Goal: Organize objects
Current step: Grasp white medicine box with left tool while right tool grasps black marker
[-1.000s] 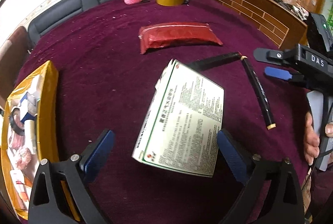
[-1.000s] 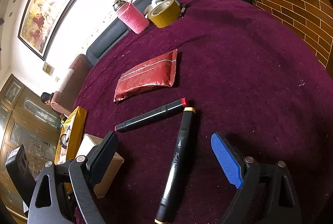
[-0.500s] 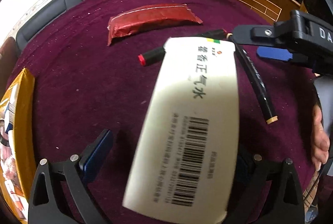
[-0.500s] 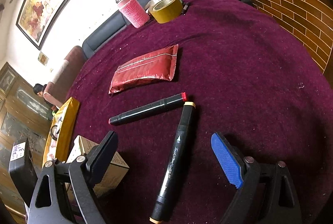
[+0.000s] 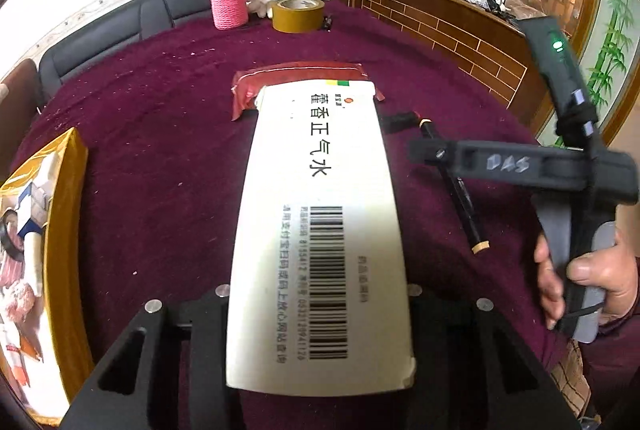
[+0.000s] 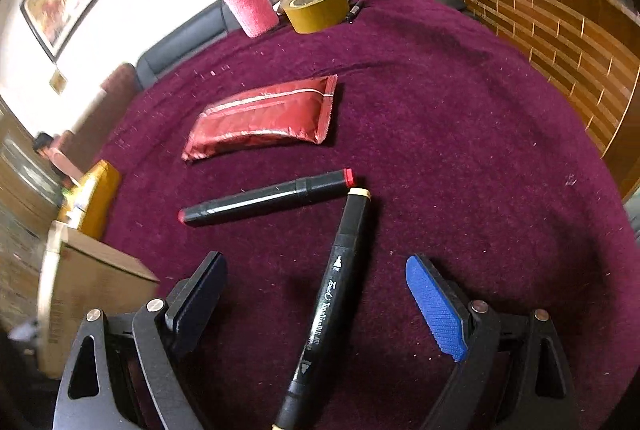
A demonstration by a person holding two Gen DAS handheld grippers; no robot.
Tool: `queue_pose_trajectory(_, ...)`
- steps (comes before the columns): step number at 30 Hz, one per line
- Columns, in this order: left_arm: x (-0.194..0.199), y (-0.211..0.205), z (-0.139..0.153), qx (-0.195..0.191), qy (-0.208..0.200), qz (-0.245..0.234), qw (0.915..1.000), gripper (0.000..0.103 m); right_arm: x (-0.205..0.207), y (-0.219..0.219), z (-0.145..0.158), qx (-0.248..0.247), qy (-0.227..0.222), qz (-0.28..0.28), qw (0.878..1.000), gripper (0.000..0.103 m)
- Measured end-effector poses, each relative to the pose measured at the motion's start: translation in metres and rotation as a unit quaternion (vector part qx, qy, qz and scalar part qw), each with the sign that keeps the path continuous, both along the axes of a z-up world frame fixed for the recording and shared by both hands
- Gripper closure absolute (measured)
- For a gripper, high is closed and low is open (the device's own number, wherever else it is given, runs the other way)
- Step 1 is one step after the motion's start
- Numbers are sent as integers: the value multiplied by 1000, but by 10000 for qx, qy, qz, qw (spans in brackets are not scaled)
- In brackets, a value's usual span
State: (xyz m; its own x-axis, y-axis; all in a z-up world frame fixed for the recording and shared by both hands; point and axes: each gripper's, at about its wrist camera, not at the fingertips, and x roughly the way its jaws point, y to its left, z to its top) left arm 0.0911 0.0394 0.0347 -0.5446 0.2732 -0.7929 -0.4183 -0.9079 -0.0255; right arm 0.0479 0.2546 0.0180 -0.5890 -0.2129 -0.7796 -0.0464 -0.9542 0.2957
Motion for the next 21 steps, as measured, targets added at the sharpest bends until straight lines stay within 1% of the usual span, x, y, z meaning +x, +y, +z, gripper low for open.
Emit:
queue_pose_trajectory(1,2,-3,1,11,12,38,10000,63,-1,-5,-1,190,-6,5,9998,10)
queue_pose_trajectory(3,3,-10,1,55,-5,115,9999,63,-1,-14,-2,557,13,22,9984,15)
queue_pose_trajectory(4,3,-14,1,110,-31,168,9998,63,-1,-17,-3,677,2,18,9977,23)
queue_pose_trajectory(5,4,-18,1,166,-52,222,9996,63,-2,-19,-4,781,-25,4,9969,29)
queue_pose_trajectory(6,5,-24,1,212,-75,292,9993,63,-2,-22,-5,991,-31,-50,9951,31)
queue_pose_trajectory(8,6,-32,1,261,-99,391,9988,63,-3,-24,-5,1179,-50,-108,9930,41)
queue_pose_trajectory(9,7,-36,1,290,-115,446,9985,63,-3,-24,-5,1254,-59,-159,9920,44)
queue_pose_trajectory(12,9,-49,0,350,-158,590,9975,63,-2,-22,-5,1392,-75,-267,9899,58)
queue_pose_trajectory(14,10,-56,-1,381,-167,658,9970,63,-1,-24,-4,1411,-59,-234,9897,79)
queue_pose_trajectory(17,12,-66,0,431,-152,757,9961,63,1,-26,-2,1359,-43,-143,9906,86)
queue_pose_trajectory(21,18,-79,3,526,-114,851,9949,63,7,-28,-1,1221,-20,-28,9925,87)
